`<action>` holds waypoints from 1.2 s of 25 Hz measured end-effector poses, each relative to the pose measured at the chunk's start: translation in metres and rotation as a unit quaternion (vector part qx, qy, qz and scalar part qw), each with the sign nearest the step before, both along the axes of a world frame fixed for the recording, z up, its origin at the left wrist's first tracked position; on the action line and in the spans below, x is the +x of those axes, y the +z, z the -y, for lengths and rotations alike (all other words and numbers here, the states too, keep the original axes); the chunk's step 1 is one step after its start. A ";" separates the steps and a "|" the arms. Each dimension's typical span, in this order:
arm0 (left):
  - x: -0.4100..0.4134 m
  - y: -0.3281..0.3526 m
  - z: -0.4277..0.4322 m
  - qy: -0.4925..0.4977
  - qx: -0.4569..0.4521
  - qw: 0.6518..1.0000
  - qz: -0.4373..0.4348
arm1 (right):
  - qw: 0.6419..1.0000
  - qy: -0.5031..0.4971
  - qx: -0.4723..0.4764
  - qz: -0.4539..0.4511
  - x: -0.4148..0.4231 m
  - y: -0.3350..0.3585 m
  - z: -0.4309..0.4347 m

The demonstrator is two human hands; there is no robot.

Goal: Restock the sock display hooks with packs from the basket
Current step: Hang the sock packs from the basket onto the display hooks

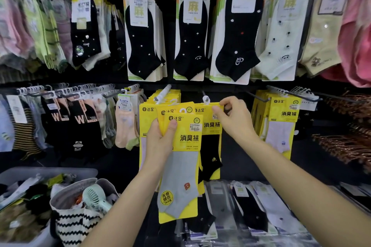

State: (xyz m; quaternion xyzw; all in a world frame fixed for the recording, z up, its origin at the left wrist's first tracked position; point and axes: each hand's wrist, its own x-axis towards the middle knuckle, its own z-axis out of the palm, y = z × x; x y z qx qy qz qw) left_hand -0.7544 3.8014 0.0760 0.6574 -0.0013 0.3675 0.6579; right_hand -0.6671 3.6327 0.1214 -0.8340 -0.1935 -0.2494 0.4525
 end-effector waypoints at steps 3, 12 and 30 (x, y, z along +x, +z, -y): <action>0.008 -0.001 0.011 -0.015 0.008 1.000 0.010 | 0.995 0.100 0.013 -0.021 -0.016 -0.008 -0.005; 0.016 -0.005 0.019 0.021 -0.021 1.000 -0.008 | 0.989 0.081 0.098 -0.074 0.004 0.007 0.017; -0.006 -0.008 -0.029 0.017 0.000 1.000 -0.003 | 0.997 0.015 0.033 -0.075 0.026 0.018 -0.004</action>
